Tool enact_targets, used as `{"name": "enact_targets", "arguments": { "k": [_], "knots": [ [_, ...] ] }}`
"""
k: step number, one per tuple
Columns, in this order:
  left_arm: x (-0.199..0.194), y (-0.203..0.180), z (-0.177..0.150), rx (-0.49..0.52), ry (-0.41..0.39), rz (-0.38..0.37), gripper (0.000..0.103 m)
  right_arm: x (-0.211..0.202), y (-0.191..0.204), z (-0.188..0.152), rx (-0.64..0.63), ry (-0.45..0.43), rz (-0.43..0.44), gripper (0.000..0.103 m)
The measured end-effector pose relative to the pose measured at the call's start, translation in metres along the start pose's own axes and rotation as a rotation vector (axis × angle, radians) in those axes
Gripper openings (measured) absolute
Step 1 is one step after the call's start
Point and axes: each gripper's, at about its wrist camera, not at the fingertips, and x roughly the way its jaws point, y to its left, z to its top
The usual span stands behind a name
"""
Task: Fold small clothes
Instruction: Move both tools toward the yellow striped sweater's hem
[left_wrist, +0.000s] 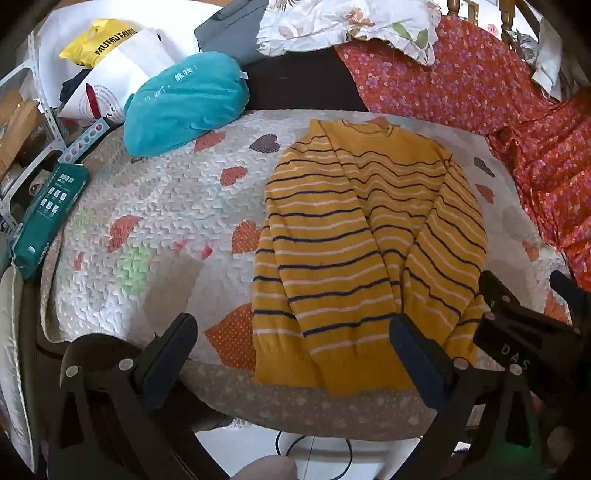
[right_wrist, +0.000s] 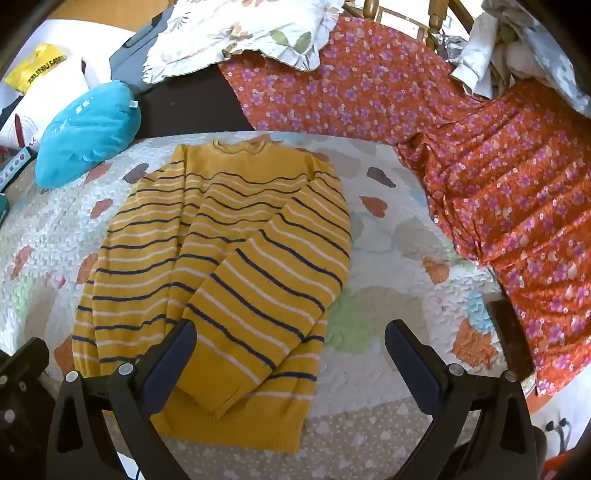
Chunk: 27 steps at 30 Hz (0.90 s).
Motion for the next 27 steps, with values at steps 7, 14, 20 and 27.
{"name": "enact_targets", "arguments": {
  "k": [7, 14, 20, 27],
  "knots": [
    [0.001, -0.006, -0.023, 0.012, 0.032, 0.000, 0.103, 0.002, 0.000, -0.003, 0.001, 0.009, 0.002, 0.103],
    [0.000, -0.013, -0.036, 0.035, 0.055, 0.054, 0.103, 0.009, -0.002, -0.011, -0.002, 0.034, -0.004, 0.103],
    [-0.020, -0.017, -0.038, 0.058, 0.018, 0.027, 0.103, 0.010, -0.013, -0.014, 0.023, 0.033, -0.031, 0.103],
    [-0.036, -0.023, -0.040, 0.088, -0.001, -0.025, 0.103, 0.010, -0.019, -0.012, 0.049, 0.019, -0.030, 0.103]
  ]
}}
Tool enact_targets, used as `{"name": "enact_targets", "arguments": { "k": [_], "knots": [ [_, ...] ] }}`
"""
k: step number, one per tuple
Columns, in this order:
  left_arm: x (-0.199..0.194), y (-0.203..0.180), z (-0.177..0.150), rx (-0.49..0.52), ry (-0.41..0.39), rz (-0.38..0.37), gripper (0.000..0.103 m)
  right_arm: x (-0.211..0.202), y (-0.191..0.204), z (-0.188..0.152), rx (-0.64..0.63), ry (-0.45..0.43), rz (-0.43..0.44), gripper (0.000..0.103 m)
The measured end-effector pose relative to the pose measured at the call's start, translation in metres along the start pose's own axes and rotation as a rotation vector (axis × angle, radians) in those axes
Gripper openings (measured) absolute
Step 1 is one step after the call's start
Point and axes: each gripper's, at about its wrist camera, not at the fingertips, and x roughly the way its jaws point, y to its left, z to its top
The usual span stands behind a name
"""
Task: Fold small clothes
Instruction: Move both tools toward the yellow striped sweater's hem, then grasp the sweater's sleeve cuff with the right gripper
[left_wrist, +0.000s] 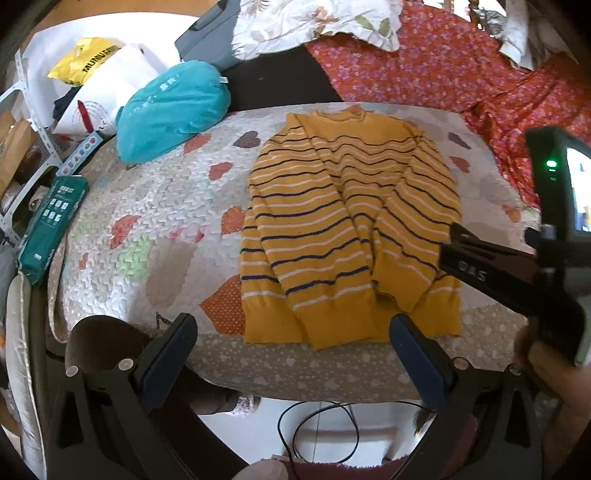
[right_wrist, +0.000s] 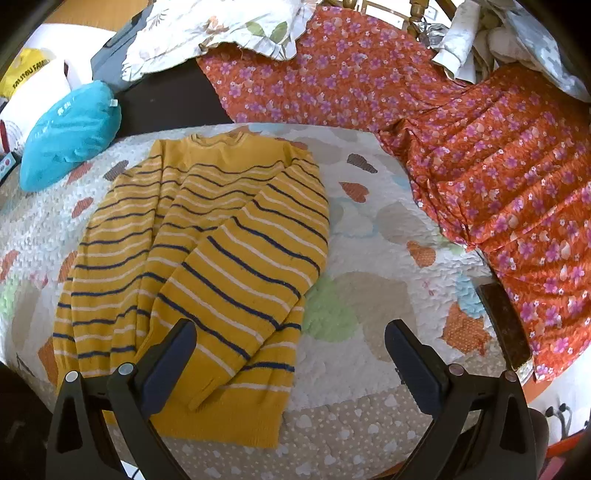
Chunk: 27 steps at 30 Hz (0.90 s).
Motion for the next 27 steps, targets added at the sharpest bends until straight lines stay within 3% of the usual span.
{"name": "enact_targets", "arguments": {
  "k": [2, 6, 13, 18, 20, 24, 27],
  "knots": [
    [0.004, 0.000, -0.001, 0.008, 0.031, -0.028, 0.103, 0.005, 0.000, 0.000, 0.004, 0.012, 0.006, 0.103],
    [0.025, -0.003, -0.009, 0.025, 0.169, -0.110, 0.103, 0.026, -0.004, -0.012, 0.027, 0.068, 0.028, 0.101],
    [0.066, 0.007, 0.003, -0.039, 0.242, -0.165, 0.099, 0.069, -0.020, -0.034, 0.052, 0.193, 0.026, 0.099],
    [0.113, 0.019, 0.025, 0.013, 0.218, -0.028, 0.099, 0.099, -0.034, -0.052, 0.094, 0.295, 0.059, 0.099],
    [0.133, 0.029, 0.033, 0.006, 0.228, 0.022, 0.099, 0.110, -0.040, -0.059, 0.147, 0.338, 0.115, 0.100],
    [0.166, 0.053, 0.043, -0.030, 0.229, 0.089, 0.099, 0.117, -0.043, -0.060, 0.181, 0.342, 0.128, 0.103],
    [0.187, 0.068, 0.041, -0.057, 0.245, 0.095, 0.099, 0.118, -0.044, -0.061, 0.193, 0.340, 0.135, 0.103]
  ]
}}
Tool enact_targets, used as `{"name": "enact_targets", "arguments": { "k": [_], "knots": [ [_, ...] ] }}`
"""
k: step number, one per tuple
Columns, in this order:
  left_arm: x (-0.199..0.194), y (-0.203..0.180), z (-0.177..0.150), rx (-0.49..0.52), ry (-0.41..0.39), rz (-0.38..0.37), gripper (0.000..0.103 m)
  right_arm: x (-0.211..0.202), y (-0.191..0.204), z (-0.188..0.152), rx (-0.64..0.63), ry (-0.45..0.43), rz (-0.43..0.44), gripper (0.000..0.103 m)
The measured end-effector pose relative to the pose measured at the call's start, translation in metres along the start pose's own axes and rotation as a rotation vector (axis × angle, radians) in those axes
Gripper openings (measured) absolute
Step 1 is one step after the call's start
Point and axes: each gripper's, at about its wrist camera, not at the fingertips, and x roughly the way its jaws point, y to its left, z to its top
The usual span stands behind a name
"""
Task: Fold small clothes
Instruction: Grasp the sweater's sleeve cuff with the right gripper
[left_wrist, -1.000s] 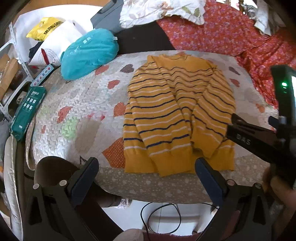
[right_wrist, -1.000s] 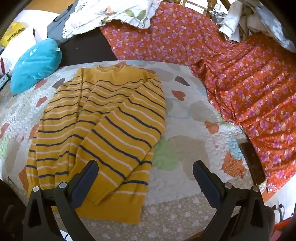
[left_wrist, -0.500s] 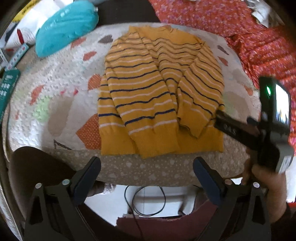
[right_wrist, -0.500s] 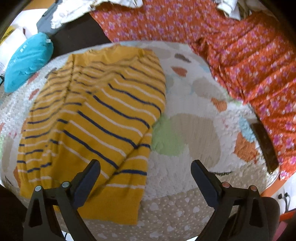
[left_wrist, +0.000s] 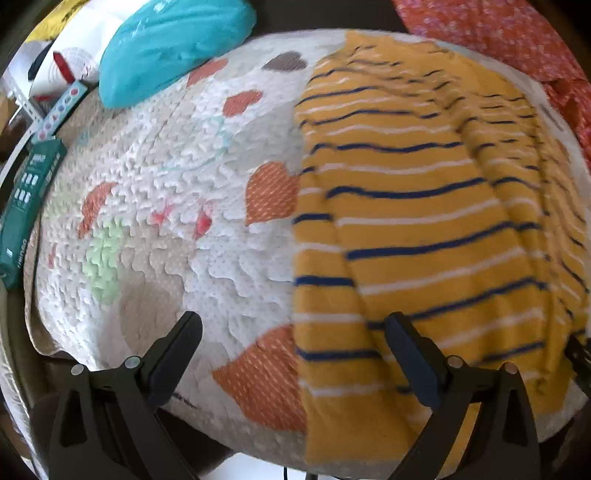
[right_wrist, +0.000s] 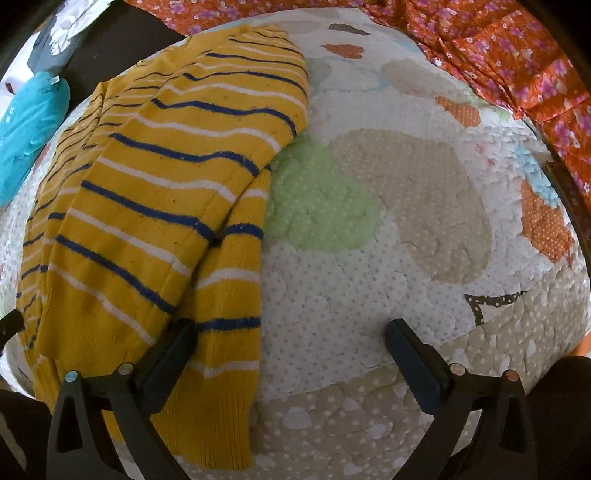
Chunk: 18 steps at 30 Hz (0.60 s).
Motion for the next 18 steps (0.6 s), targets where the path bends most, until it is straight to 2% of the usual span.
{"name": "enact_targets", "arguments": {
  "k": [3, 8, 11, 13, 16, 18],
  "knots": [
    [0.010, 0.011, 0.000, -0.040, 0.003, -0.051, 0.101, 0.001, -0.001, -0.003, -0.006, -0.020, 0.023, 0.103],
    [0.013, 0.010, -0.008, -0.060, -0.041, -0.086, 0.103, -0.002, -0.009, -0.009, -0.079, -0.009, 0.048, 0.103],
    [0.022, 0.020, -0.012, -0.116, -0.030, -0.197, 0.103, -0.013, -0.009, -0.009, -0.112, 0.009, 0.056, 0.101],
    [0.027, 0.030, -0.012, -0.166, -0.008, -0.265, 0.103, -0.026, -0.009, -0.004, -0.120, -0.009, 0.048, 0.092],
    [0.025, 0.026, -0.011, -0.135, -0.011, -0.253, 0.103, -0.048, 0.010, 0.000, -0.191, -0.050, 0.058, 0.083],
    [0.025, 0.025, -0.012, -0.140, -0.021, -0.249, 0.103, -0.060, 0.029, 0.004, -0.242, -0.079, 0.094, 0.082]
  ]
}}
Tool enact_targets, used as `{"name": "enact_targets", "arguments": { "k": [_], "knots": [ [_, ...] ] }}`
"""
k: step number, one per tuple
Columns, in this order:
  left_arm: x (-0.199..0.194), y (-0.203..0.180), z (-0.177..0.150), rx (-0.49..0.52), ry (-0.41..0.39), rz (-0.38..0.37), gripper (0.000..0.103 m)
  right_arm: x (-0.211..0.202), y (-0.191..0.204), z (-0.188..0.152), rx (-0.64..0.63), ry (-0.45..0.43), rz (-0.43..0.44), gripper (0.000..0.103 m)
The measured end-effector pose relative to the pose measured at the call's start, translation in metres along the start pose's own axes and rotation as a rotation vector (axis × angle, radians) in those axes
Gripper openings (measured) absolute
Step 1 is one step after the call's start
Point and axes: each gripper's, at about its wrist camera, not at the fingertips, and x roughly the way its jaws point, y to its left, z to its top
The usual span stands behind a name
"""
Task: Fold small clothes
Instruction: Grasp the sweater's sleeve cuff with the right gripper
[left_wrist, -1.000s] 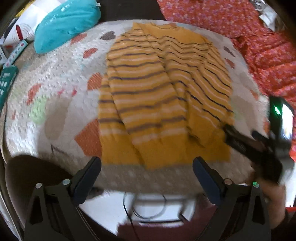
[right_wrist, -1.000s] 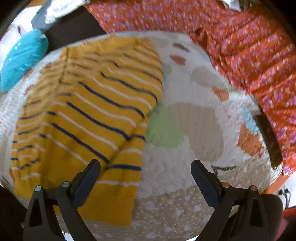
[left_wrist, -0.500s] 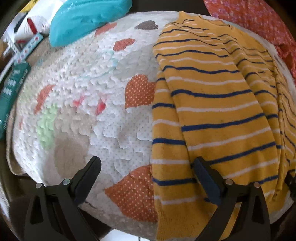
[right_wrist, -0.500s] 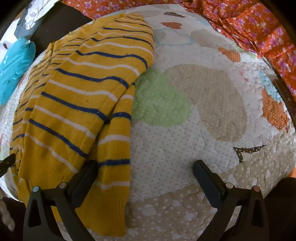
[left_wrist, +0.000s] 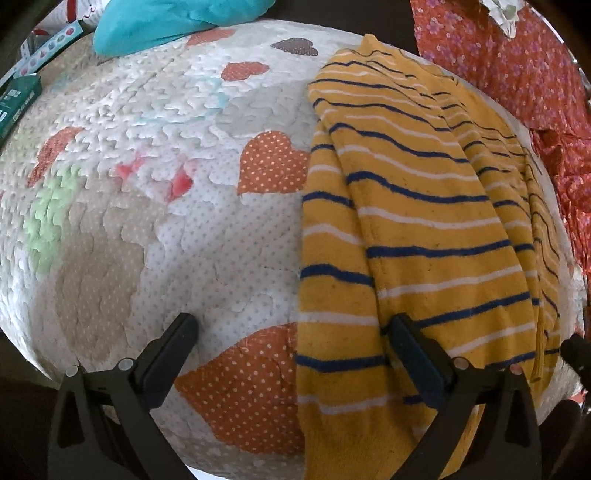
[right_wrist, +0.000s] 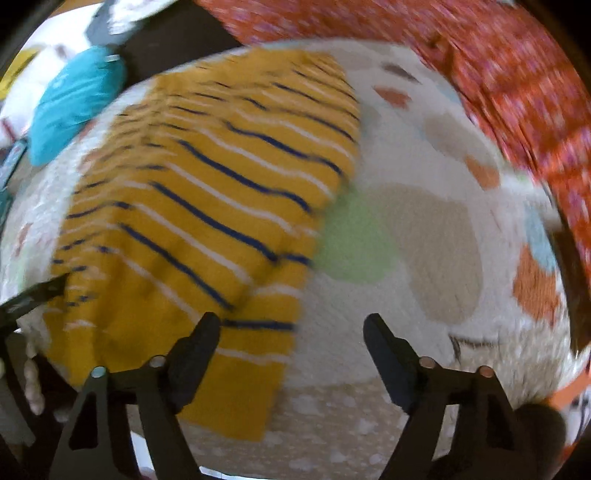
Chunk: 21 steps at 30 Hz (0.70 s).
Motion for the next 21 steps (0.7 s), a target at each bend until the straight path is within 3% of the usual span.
{"name": "enact_targets", "arguments": {
  "k": [2, 7, 11, 12, 15, 20, 21],
  "knots": [
    [0.000, -0.001, 0.000, -0.003, 0.003, -0.001, 0.103, -0.004, 0.018, 0.012, -0.024, -0.016, 0.062, 0.081],
    [-0.003, 0.005, 0.000, -0.027, -0.005, -0.016, 0.103, 0.017, 0.052, 0.024, -0.019, 0.063, 0.230, 0.053],
    [-0.020, 0.012, -0.001, -0.053, -0.056, -0.046, 0.098, 0.033, 0.063, 0.020, -0.034, 0.101, 0.236, 0.047],
    [-0.024, 0.012, -0.001, -0.052, -0.074, -0.035, 0.098, 0.039, 0.070, 0.025, -0.039, 0.106, 0.226, 0.041],
    [-0.031, 0.015, 0.001, -0.060, -0.095, -0.032, 0.098, 0.042, 0.072, 0.025, -0.051, 0.119, 0.220, 0.012],
    [-0.029, 0.019, 0.002, -0.075, -0.094, -0.013, 0.098, 0.011, 0.049, 0.029, 0.021, 0.076, 0.287, 0.009],
    [-0.029, 0.022, 0.001, -0.083, -0.092, -0.011, 0.098, 0.005, 0.042, 0.029, 0.032, 0.064, 0.289, 0.003]
  ]
}}
